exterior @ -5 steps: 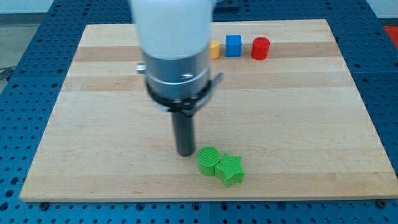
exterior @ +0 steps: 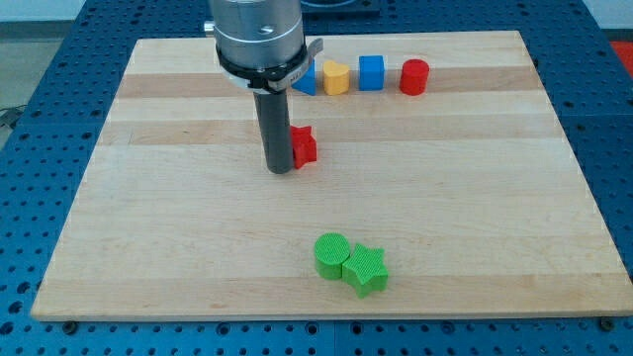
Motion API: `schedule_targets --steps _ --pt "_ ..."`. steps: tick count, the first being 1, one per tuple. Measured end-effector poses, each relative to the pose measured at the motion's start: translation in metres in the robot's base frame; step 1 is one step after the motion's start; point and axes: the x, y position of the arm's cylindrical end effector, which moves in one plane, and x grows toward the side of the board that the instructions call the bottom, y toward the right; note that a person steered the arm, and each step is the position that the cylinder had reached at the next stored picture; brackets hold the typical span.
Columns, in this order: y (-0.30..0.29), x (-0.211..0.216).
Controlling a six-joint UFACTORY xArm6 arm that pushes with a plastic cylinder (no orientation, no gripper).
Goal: Move the red star at the bottom of the yellow heart
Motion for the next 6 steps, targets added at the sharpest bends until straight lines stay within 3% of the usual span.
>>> schedule_targets --steps 3,5,6 --pt "0.036 -0.071" --pt "0.034 -0.068" --pt "0.010 -0.020"
